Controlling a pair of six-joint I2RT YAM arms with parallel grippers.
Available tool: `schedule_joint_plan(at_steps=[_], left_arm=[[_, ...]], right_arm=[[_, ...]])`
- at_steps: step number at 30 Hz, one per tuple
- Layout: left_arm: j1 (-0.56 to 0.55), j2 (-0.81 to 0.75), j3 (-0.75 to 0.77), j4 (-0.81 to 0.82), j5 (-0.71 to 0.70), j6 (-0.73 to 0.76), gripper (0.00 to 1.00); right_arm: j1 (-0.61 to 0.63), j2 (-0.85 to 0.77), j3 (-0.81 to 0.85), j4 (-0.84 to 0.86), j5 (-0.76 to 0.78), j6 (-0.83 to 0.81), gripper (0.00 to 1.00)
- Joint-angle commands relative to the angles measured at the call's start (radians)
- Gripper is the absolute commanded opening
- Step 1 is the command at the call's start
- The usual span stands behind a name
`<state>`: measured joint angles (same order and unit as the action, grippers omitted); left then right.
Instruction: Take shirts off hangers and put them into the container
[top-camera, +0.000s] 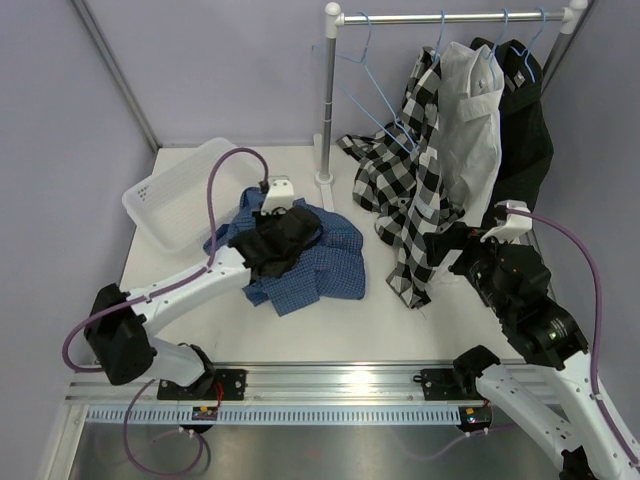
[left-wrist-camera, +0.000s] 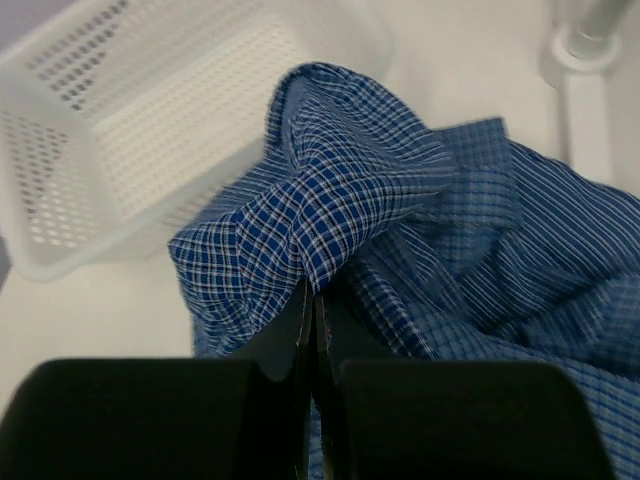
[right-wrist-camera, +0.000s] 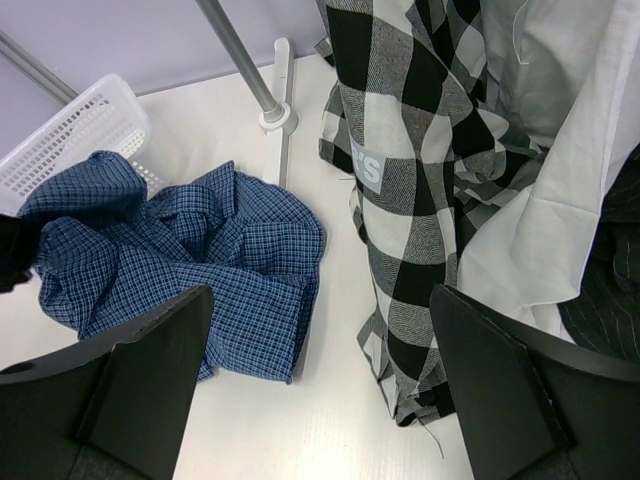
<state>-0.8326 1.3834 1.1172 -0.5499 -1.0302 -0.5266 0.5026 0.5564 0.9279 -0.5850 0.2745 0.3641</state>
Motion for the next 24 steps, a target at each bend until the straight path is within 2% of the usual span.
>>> schedule_joint_plan(at_steps=[1, 11, 14, 15, 18, 19, 21, 24], left_arm=[[-0.077, 0.046, 0.033, 0.062, 0.019, -0.121, 0.01], [-0.177, 0.18, -0.105, 0.062, 0.232, -0.297, 0.1], [-0.181, 0.18, -0.126, 0.061, 0.262, -0.288, 0.24], [-0.18, 0.161, -0.131, 0.061, 0.26, -0.274, 0.39], [-0.178, 0.111, -0.125, 0.056, 0.259, -0.233, 0.76], [-0.18, 0.062, -0.123, 0.056, 0.262, -0.225, 0.92], [-0.18, 0.008, -0.112, 0.053, 0.274, -0.217, 0.99], [-0.178, -0.099, -0.108, 0.047, 0.285, -0.217, 0.99]], right_arm=[[-0.003, 0.007, -0.012, 0.059, -0.014, 0.01, 0.99], [-0.003, -0.006, -0.047, 0.06, -0.014, 0.003, 0.99], [-0.003, 0.002, -0.057, 0.068, -0.02, 0.006, 0.99], [-0.003, 0.004, -0.057, 0.071, -0.023, 0.007, 0.99], [-0.003, 0.004, -0.057, 0.071, -0.032, 0.009, 0.99], [-0.003, 0.004, -0.057, 0.071, -0.032, 0.009, 0.99], [-0.003, -0.003, -0.055, 0.068, -0.035, 0.007, 0.99], [-0.003, -0.01, -0.051, 0.063, -0.049, 0.004, 0.99]])
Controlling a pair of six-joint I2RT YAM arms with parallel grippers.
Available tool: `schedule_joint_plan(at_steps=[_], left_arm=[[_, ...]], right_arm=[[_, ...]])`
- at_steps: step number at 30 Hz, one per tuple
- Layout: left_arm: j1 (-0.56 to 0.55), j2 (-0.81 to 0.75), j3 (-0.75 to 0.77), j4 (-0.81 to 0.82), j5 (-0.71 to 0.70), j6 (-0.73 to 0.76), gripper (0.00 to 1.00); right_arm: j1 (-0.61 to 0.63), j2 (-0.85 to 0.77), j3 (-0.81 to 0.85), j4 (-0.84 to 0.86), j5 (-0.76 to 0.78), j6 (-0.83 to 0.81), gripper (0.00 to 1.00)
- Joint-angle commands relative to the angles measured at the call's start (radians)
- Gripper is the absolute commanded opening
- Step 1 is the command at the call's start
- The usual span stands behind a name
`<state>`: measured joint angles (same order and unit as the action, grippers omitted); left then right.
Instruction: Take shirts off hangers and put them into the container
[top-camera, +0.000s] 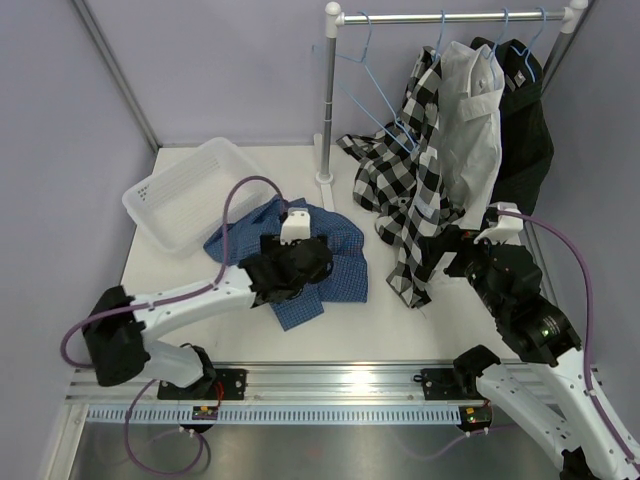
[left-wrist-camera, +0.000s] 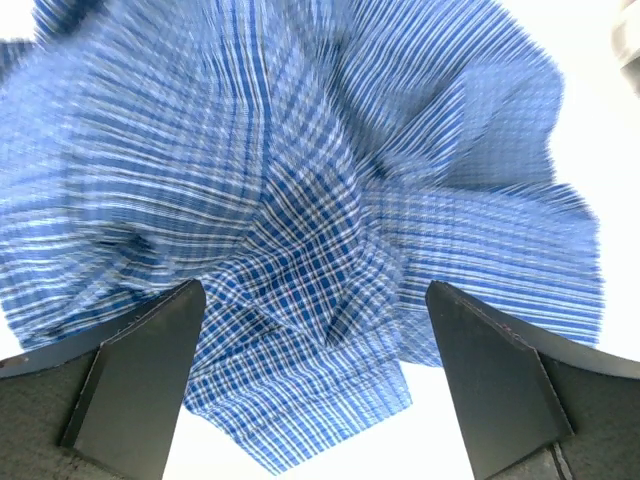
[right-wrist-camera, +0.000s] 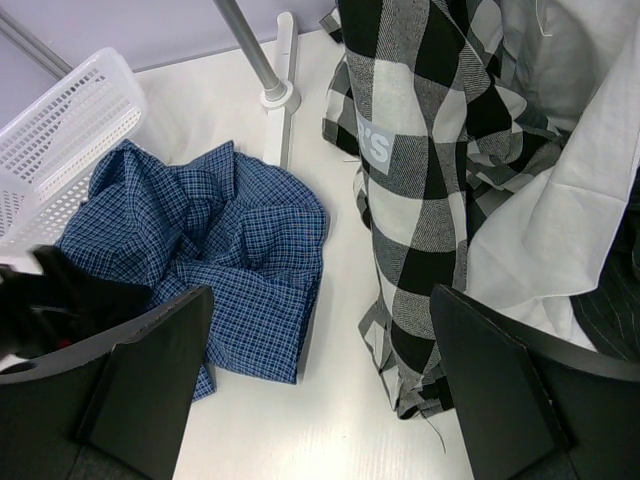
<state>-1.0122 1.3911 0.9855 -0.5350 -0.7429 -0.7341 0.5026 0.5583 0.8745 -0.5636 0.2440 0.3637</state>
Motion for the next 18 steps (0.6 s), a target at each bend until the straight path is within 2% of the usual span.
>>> schedule_joint_plan(at_steps=[1, 6, 9, 12, 18], left_arm=[[0.001, -0.131, 0.021, 0.032, 0.0, -0.01, 0.99], [0.041, -0.237, -0.045, 0.009, 0.007, -0.045, 0.99], [0.151, -0.262, -0.097, 0.015, 0.091, -0.082, 0.99], [0.201, -0.264, -0.139, 0.027, 0.082, -0.071, 0.99], [0.279, -0.244, -0.203, 0.142, 0.164, -0.027, 0.99]], right_arm=[[-0.003, -0.014, 0.003, 0.044, -0.021, 0.003, 0.99], [-0.003, -0.021, 0.0, 0.042, -0.04, 0.004, 0.99], [-0.003, -0.023, -0.008, 0.048, -0.06, 0.004, 1.0], [-0.004, -0.02, -0.014, 0.054, -0.077, 0.003, 1.0], [-0.003, -0.023, -0.022, 0.053, -0.087, 0.001, 1.0]])
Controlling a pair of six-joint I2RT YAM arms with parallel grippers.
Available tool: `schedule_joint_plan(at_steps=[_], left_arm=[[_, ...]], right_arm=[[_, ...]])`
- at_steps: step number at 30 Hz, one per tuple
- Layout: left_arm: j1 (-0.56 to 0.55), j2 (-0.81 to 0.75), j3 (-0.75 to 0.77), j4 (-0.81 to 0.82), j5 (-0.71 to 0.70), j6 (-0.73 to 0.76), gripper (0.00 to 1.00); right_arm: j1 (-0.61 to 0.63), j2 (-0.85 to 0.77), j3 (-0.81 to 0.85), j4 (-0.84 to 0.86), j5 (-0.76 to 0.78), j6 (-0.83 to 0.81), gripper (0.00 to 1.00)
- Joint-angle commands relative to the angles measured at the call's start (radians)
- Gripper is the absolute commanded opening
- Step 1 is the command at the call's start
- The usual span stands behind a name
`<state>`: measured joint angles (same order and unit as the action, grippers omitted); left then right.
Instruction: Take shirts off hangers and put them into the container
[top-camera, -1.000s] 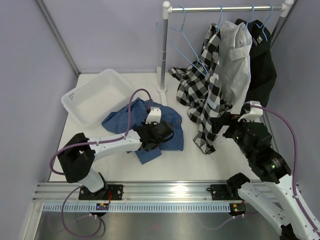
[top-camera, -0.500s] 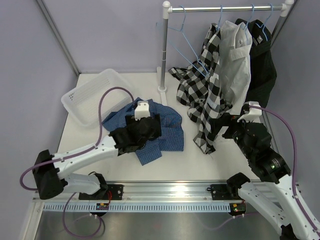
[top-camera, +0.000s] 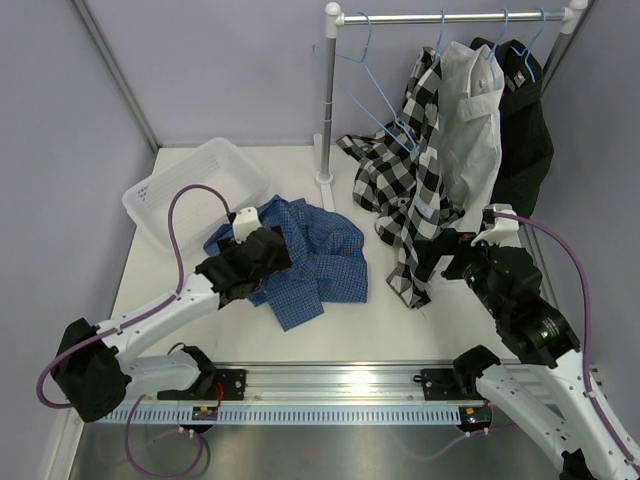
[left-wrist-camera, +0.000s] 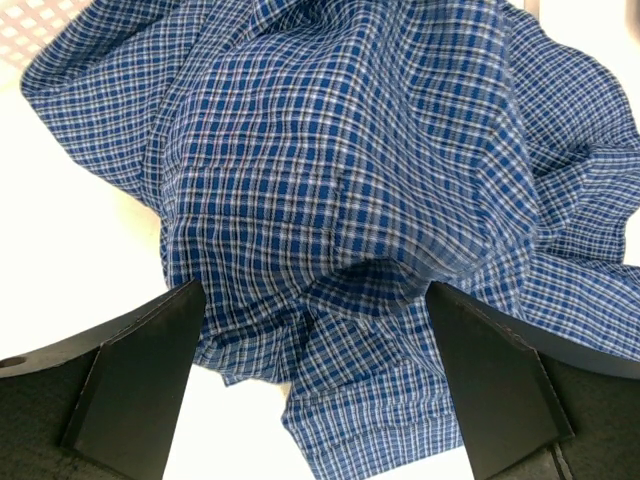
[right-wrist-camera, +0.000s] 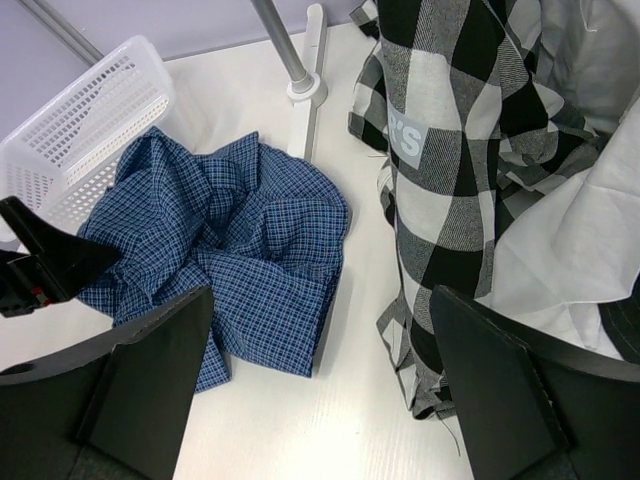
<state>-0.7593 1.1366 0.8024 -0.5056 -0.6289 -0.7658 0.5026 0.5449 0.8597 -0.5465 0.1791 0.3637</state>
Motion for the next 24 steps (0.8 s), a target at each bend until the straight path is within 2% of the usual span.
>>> schedule_joint_plan(at_steps=[1, 11, 16, 17, 21, 22, 24], left_arm=[[0.034, 0.04, -0.026, 0.127, 0.081, 0.006, 0.99], [0.08, 0.342, -0.046, 0.298, 0.172, 0.01, 0.99], [0.086, 0.457, -0.043, 0.315, 0.204, -0.015, 0.98], [0.087, 0.472, -0.043, 0.315, 0.204, -0.024, 0.95], [0.087, 0.532, -0.042, 0.317, 0.221, -0.041, 0.68], [0.087, 0.549, -0.042, 0.32, 0.233, -0.043, 0.56], [0.09, 0.552, -0.045, 0.334, 0.247, -0.033, 0.39]], right_arm=[[-0.004, -0.01, -0.005, 0.037, -0.026, 0.001, 0.99], [-0.003, 0.006, -0.014, 0.042, -0.049, -0.006, 1.0], [-0.003, 0.006, -0.021, 0.046, -0.055, -0.009, 0.99], [-0.003, 0.006, -0.022, 0.046, -0.056, -0.008, 0.99], [-0.003, 0.01, -0.033, 0.059, -0.063, -0.009, 0.99], [-0.003, 0.012, -0.034, 0.06, -0.064, -0.008, 0.99], [-0.001, 0.015, -0.036, 0.063, -0.066, -0.011, 1.0]])
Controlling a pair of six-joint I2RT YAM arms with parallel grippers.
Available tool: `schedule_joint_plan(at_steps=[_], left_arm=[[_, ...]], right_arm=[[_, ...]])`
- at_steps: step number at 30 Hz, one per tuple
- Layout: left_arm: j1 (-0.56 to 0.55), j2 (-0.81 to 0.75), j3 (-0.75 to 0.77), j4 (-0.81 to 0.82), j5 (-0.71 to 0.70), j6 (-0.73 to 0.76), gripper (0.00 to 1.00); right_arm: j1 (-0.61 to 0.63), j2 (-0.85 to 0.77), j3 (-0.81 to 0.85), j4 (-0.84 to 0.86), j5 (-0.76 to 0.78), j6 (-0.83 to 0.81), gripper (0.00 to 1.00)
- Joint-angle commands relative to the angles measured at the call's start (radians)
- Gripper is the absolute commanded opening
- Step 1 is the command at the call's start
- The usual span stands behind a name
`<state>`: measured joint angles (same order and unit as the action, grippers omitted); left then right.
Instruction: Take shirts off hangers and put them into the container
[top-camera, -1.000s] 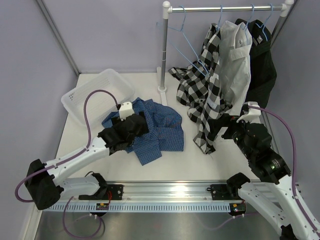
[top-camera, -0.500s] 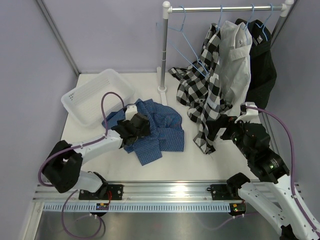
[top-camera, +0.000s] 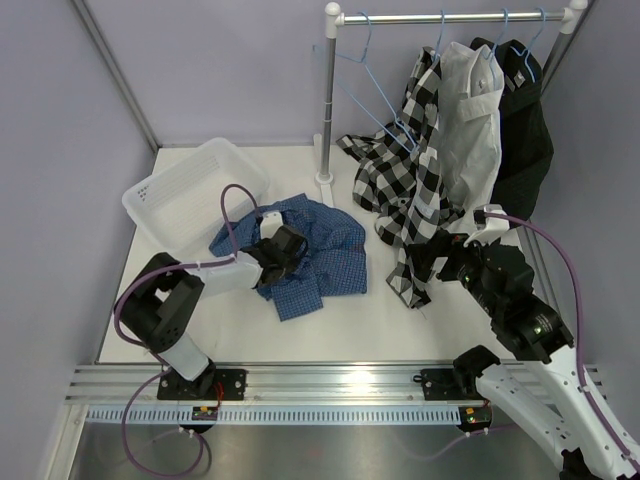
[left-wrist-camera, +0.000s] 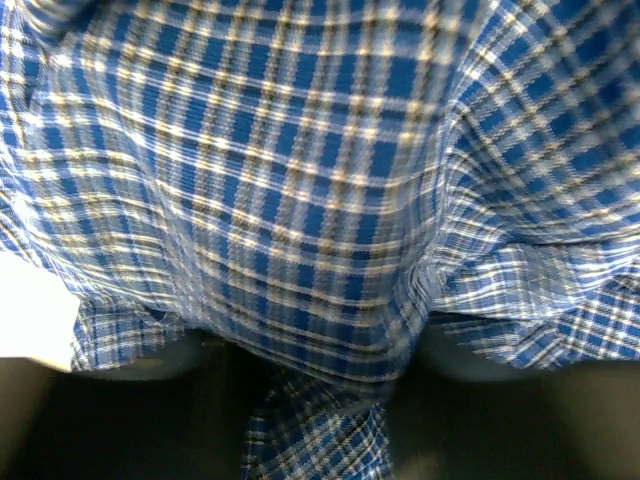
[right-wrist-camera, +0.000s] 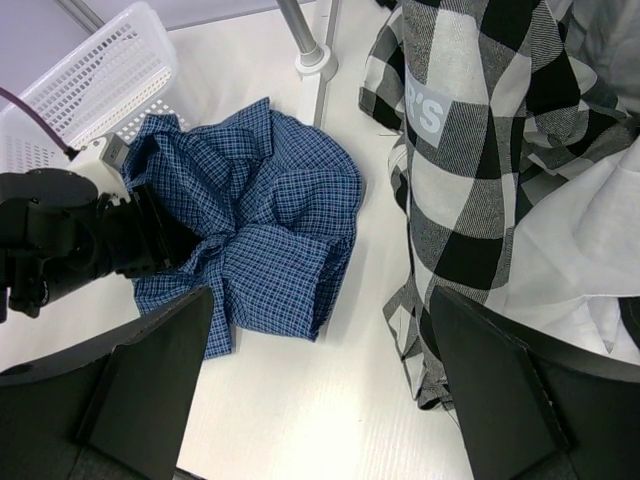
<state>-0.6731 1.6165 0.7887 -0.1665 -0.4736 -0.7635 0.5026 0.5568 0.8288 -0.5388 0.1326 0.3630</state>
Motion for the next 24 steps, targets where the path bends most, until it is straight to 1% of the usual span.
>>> schedule_joint_plan(at_steps=[1, 3, 7, 9, 10, 11, 14, 15, 16, 17, 18, 19, 21, 22, 24], left_arm=[[0.006, 0.068, -0.032, -0.001, 0.096, -0.034, 0.21], [0.018, 0.057, -0.049, 0.019, 0.108, -0.025, 0.01], [0.021, 0.001, -0.063, 0.015, 0.116, 0.006, 0.0], [0.02, -0.105, -0.06, -0.001, 0.107, 0.033, 0.0], [0.018, -0.151, -0.051, -0.037, 0.098, 0.042, 0.0], [0.017, -0.243, -0.037, -0.06, 0.084, 0.064, 0.0], [0.018, -0.369, 0.07, -0.177, 0.004, 0.127, 0.0], [0.018, -0.432, 0.108, -0.214, -0.054, 0.144, 0.0], [0.018, -0.457, 0.195, -0.275, -0.081, 0.16, 0.0], [0.021, -0.477, 0.242, -0.298, -0.106, 0.202, 0.0], [0.021, -0.504, 0.335, -0.333, -0.15, 0.248, 0.0], [0.023, -0.512, 0.383, -0.349, -0.172, 0.248, 0.0], [0.032, -0.52, 0.479, -0.37, -0.236, 0.323, 0.0], [0.035, -0.518, 0.574, -0.373, -0.255, 0.381, 0.0], [0.058, -0.504, 0.674, -0.372, -0.298, 0.44, 0.0]], right_arm=[[-0.003, 0.005, -0.005, 0.056, -0.022, -0.009, 1.0], [-0.003, 0.003, -0.003, 0.053, -0.025, -0.012, 0.99], [-0.003, -0.005, -0.01, 0.056, -0.024, -0.018, 1.0], [-0.003, -0.005, -0.011, 0.056, -0.024, -0.021, 0.99], [-0.003, -0.003, -0.011, 0.056, -0.025, -0.021, 0.99], [-0.003, -0.001, -0.01, 0.057, -0.027, -0.021, 1.0], [-0.004, 0.0, -0.007, 0.059, -0.028, -0.022, 0.99], [-0.004, 0.0, -0.007, 0.059, -0.028, -0.024, 0.99], [-0.003, 0.0, -0.007, 0.057, -0.028, -0.024, 0.99], [-0.004, 0.0, -0.005, 0.056, -0.031, -0.024, 1.0], [-0.003, 0.002, -0.003, 0.056, -0.033, -0.024, 0.99], [-0.003, 0.003, 0.0, 0.056, -0.036, -0.024, 0.99], [-0.003, 0.005, 0.006, 0.053, -0.036, -0.024, 0.99], [-0.003, 0.008, 0.009, 0.051, -0.039, -0.024, 0.99], [-0.003, 0.012, 0.015, 0.043, -0.047, -0.024, 1.0]])
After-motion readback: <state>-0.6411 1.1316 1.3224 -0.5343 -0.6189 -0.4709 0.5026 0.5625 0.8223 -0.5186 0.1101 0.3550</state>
